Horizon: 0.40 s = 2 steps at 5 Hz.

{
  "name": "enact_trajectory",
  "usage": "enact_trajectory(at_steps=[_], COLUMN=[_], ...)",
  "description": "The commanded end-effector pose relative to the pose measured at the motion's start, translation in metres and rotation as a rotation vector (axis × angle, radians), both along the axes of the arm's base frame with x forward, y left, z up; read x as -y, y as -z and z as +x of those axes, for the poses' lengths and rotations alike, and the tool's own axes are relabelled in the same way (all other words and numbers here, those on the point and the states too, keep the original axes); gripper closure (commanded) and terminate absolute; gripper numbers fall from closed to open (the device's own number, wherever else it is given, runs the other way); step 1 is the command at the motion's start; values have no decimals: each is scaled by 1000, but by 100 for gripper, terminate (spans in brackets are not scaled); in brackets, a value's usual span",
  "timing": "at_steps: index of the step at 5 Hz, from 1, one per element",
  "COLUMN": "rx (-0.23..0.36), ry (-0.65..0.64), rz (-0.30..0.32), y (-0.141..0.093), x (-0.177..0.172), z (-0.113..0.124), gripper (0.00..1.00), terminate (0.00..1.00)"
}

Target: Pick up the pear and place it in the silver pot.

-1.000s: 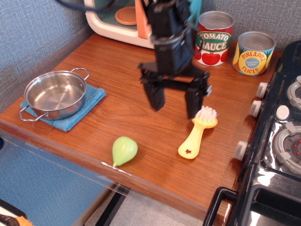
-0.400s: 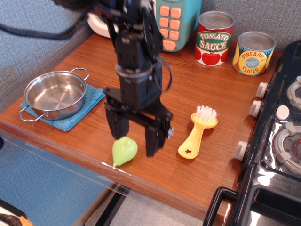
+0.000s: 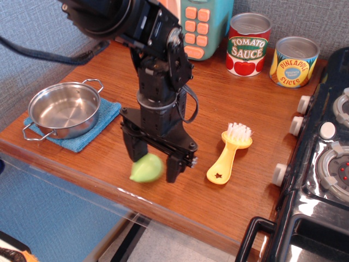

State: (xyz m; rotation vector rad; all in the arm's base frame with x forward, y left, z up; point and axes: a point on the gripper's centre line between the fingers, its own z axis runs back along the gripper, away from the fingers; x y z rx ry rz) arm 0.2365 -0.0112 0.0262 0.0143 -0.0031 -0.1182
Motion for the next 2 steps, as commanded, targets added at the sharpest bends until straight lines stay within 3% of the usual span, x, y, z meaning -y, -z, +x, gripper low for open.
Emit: enact_trajectory(at_steps=[1, 2], rx=[9, 0], ry=[-36, -36], rz=[22, 24], y=[4, 7], x=[-7, -5], z=[9, 8], gripper=[0, 0], terminate=[0, 0])
